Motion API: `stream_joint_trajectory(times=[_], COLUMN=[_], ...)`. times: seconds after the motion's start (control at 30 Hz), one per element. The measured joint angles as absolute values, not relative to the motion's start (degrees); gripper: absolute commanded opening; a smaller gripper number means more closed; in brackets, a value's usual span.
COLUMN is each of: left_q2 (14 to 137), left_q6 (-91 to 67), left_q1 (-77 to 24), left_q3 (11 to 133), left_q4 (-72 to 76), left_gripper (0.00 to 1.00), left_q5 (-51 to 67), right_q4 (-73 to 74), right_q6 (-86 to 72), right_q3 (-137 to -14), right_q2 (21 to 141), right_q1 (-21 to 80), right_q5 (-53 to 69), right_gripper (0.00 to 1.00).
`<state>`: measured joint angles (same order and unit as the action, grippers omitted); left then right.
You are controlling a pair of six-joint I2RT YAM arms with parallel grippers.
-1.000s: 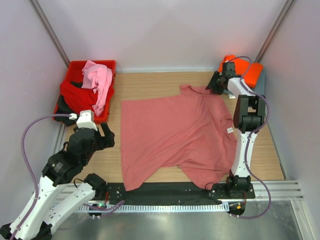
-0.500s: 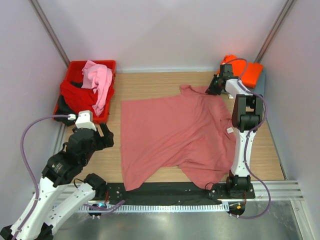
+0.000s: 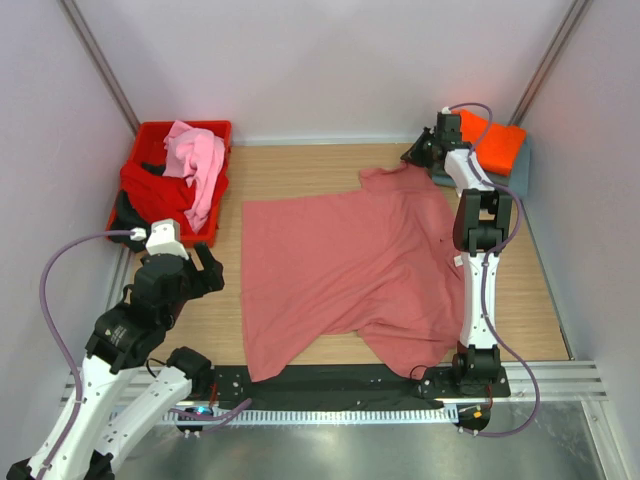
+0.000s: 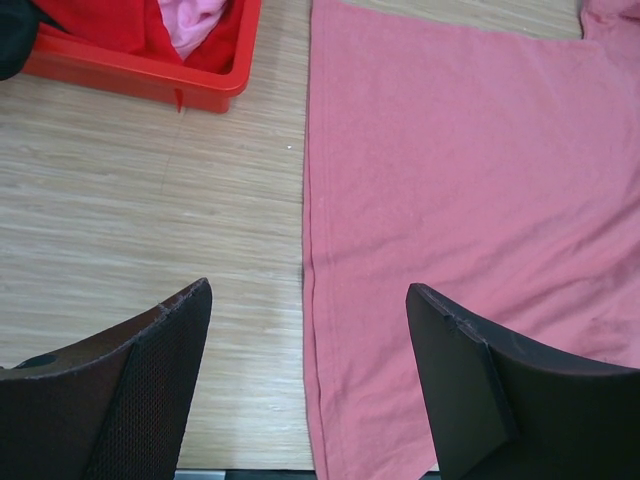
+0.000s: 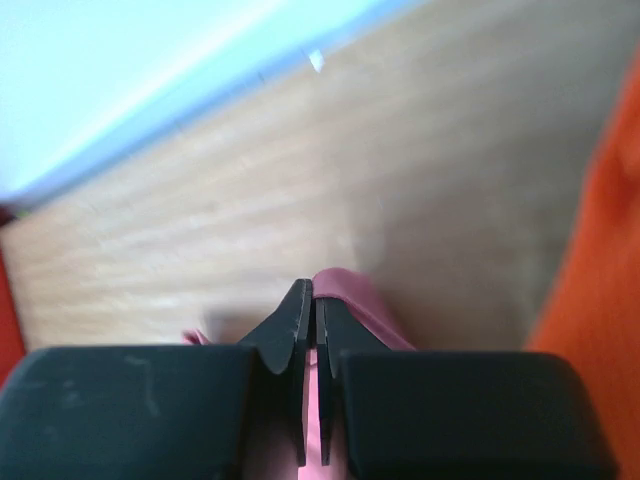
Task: Fold and stack the t-shirts
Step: Flatten the tshirt out
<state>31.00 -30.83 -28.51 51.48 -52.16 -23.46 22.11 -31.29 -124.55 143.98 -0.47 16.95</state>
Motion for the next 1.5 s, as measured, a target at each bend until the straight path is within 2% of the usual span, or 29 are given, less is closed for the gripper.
stream_joint_trajectory(times=[0.03, 0.1, 0.13, 0.23, 0.37, 0.47, 0.63, 0.73, 0.83, 0.93, 1.2, 1.5], left_q2=[31.0, 31.0, 31.0, 31.5, 33.4, 38.2, 55.1, 67.8, 80.4, 93.1, 115.5, 130.1], left_q6=[-30.8, -30.8, -30.8, -30.7, -30.3, -29.8, -31.6, -32.9, -33.4, -34.3, -36.0, -36.8], left_q1=[-28.1, -27.5, -27.3, -26.9, -26.6, -26.3, -26.1, -26.1, -26.2, -26.2, -26.1, -25.1], left_q3=[51.5, 51.5, 51.4, 51.3, 51.2, 51.4, 55.4, 58.5, 63.3, 71.0, 89.6, 105.5], left_q4=[-52.1, -52.0, -52.0, -51.8, -51.2, -50.7, -49.2, -45.5, -42.8, -41.0, -39.9, -44.6], left_gripper=[0.79, 0.79, 0.79, 0.79, 0.81, 0.82, 0.84, 0.82, 0.81, 0.81, 0.80, 0.80], left_q5=[-23.2, -22.9, -22.7, -22.5, -21.6, -20.4, -17.7, -15.2, -14.2, -14.2, -14.6, -17.0], right_q4=[21.5, 19.6, 18.9, 17.3, 16.2, 14.4, 13.4, 14.5, 16.8, 20.9, 34.7, 40.7], right_q6=[-32.2, -34.5, -35.6, -37.2, -37.4, -37.0, -35.1, -32.0, -28.2, -24.6, -20.4, -19.1], right_q3=[-126.7, -130.7, -132.8, -136.9, -137.2, -125.6, -101.1, -95.1, -92.1, -90.3, -90.7, -108.9], right_q2=[145.5, 148.6, 150.1, 152.9, 152.0, 142.8, 117.0, 105.1, 99.4, 101.1, 120.2, 131.6], right_q1=[-0.5, -0.5, -0.5, -0.5, -0.5, -0.5, -0.2, 1.3, 4.6, 7.9, 9.6, 11.6], right_q5=[17.3, 18.2, 18.5, 19.3, 20.1, 19.9, 16.3, 12.2, 7.8, 2.9, -6.0, -8.3], right_gripper=[0.11, 0.39, 0.73, 0.90, 0.92, 0.92, 0.93, 0.93, 0.92, 0.90, 0.89, 0.91])
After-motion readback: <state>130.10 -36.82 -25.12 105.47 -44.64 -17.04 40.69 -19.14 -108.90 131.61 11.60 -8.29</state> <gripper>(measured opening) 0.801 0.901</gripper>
